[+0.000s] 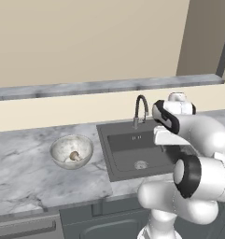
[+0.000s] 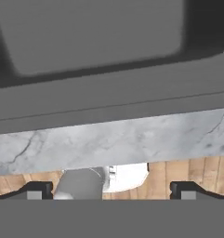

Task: There is a mixed pile of frozen fruits and vegetables on the counter. Locate all the frozen vegetables and place the items in a bowl on the counter. Take all the frozen fruits and defrost them in a running sink.

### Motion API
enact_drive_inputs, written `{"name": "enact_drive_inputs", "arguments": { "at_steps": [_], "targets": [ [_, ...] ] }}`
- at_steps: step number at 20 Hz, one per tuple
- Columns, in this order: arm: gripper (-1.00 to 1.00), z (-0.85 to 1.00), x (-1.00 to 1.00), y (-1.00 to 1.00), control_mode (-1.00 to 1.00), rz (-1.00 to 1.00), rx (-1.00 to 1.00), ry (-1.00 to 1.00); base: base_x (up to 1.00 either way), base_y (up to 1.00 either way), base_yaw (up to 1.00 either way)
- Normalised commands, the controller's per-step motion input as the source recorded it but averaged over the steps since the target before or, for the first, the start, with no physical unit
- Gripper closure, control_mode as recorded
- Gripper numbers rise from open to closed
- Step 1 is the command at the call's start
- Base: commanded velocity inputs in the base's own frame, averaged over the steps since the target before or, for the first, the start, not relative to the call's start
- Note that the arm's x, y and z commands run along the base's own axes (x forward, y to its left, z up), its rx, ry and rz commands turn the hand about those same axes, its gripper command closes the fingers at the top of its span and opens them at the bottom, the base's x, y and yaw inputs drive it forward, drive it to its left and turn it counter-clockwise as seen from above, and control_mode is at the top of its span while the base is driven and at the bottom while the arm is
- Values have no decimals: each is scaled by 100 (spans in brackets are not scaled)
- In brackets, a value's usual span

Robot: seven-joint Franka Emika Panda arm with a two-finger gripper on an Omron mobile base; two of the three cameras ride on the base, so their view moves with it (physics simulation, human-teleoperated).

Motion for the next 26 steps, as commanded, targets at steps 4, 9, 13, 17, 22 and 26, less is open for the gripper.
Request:
{"name": "enact_drive_inputs", "arguments": {
  "at_steps": [4,9,13,17,22,26],
  "targets": [
    [-100,4,-9,-60,-100,-22,-14,-3,0,0,0],
    [-100,0,-9,-60,-100,-16,-24,-8,0,0,0],
    [-100,0,-9,-49,-100,-10,-30,-28,0,0,0],
    [-100,20,1,-67,-100,-7,-7,1,0,0,0],
    [-100,7,8,-78,-100,-4,5,11,0,0,0],
    [-100,0,6,-90,-100,0,10,5,0,0,0]
  ]
}}
